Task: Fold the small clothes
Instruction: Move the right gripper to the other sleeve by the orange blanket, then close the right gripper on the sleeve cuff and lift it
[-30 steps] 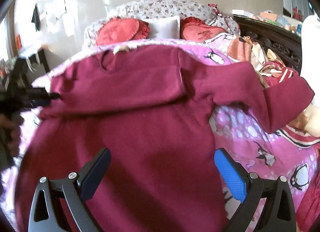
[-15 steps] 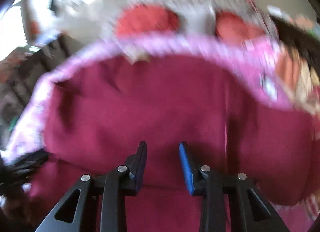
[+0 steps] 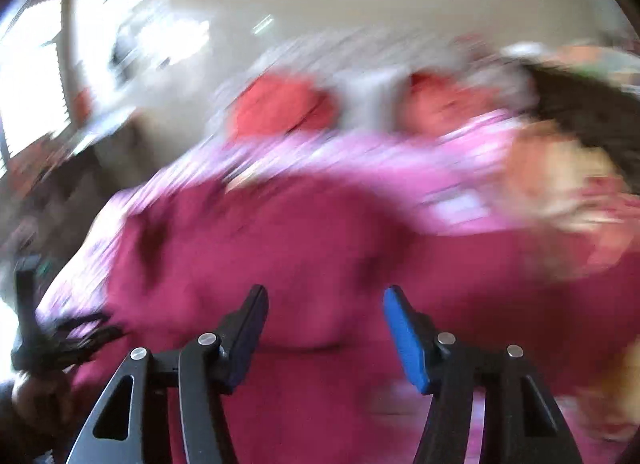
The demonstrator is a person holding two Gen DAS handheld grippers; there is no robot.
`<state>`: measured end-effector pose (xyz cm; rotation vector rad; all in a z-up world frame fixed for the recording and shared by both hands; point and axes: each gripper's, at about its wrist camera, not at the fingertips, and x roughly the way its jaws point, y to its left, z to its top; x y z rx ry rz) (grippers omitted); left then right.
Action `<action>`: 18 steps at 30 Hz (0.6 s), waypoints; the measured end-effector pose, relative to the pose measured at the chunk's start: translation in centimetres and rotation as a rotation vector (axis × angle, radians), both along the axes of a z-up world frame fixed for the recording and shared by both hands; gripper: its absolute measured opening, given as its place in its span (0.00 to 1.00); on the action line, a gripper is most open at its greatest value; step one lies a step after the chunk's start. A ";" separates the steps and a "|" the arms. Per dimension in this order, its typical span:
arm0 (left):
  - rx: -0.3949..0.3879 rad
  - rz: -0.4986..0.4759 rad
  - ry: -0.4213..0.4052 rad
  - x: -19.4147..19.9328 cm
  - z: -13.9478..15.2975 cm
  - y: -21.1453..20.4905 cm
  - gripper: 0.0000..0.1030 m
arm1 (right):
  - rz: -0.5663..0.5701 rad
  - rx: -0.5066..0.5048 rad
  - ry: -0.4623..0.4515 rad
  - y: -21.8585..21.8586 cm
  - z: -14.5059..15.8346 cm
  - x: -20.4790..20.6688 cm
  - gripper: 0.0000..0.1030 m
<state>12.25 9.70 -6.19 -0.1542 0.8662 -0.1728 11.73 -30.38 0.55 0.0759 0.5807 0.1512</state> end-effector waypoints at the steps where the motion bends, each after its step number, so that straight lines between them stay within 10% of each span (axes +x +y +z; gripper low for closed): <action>1: 0.004 0.002 0.000 0.0 0.0 0.0 0.74 | -0.090 0.001 -0.035 -2.9 0.6 -0.6 0.56; 8: 0.019 0.005 0.003 0.2 -0.2 -0.2 0.74 | -0.518 0.082 -0.063 -20.6 1.3 -4.1 0.49; 18: 0.021 0.005 0.005 0.2 -0.2 -0.2 0.74 | -0.444 0.161 0.040 -24.9 -2.0 -0.7 0.49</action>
